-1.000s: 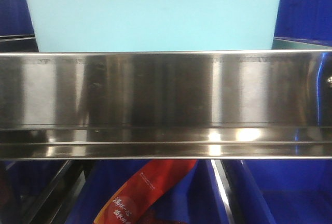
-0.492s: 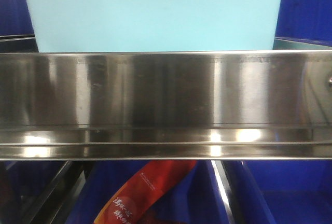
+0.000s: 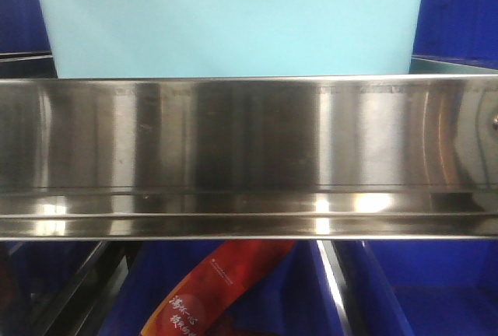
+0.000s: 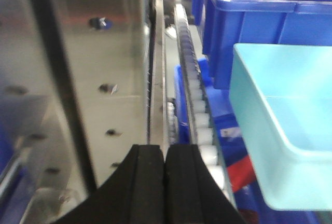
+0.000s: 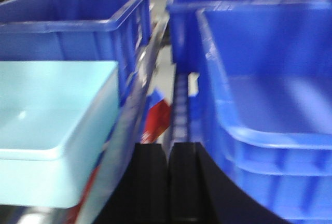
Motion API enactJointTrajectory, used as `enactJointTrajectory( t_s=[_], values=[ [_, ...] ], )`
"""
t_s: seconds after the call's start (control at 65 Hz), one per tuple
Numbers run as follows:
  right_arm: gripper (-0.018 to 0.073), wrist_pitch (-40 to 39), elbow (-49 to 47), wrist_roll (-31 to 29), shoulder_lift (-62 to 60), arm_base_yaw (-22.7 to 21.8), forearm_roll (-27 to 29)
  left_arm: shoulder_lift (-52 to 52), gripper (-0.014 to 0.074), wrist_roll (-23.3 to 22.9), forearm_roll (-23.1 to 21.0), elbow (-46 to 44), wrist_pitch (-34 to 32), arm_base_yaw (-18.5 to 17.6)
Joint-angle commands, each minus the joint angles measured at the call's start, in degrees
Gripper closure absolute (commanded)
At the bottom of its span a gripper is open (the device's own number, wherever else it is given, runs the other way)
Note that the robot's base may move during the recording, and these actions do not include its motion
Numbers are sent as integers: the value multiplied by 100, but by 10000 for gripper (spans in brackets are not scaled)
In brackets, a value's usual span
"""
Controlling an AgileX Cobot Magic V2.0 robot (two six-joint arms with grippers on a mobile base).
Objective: Fetch blue bin and place on conveyor start
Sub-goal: 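Reach both grippers toward the light-blue bin's sides on the shelf, then close both grippers on the light-blue bin's opposite side walls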
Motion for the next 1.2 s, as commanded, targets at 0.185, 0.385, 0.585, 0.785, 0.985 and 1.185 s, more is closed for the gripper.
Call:
enactJointTrajectory(
  t_s=[0.185, 0.385, 0.585, 0.785, 0.985, 1.185],
  values=[
    [717, 360, -1165, -318, 1180, 584, 351, 863, 707, 789, -625, -997, 410, -1176],
    [704, 607, -1829, 151, 2130, 1359, 340, 1742, 707, -318, 119, -1596, 549, -2258],
    [700, 942, -2497, 1661, 3158, 1837, -1008, 2798, 707, -2658, 1937, -2507, 1229, -2675],
    [700, 1670, -3470, 3098, 4252, 2440, -2713, 3902, 707, -2916, 2054, -3779, 2293, -2663],
    [700, 2498, -4698, 3110, 5432, 2449, -2555, 4824, 707, -2916, 2043, -4913, 2851, -2663],
    [612, 2863, -5489, 3098, 6039, 2449, -2406, 5152, 568, -2906, 1791, -5198, 2919, -2326]
  ],
)
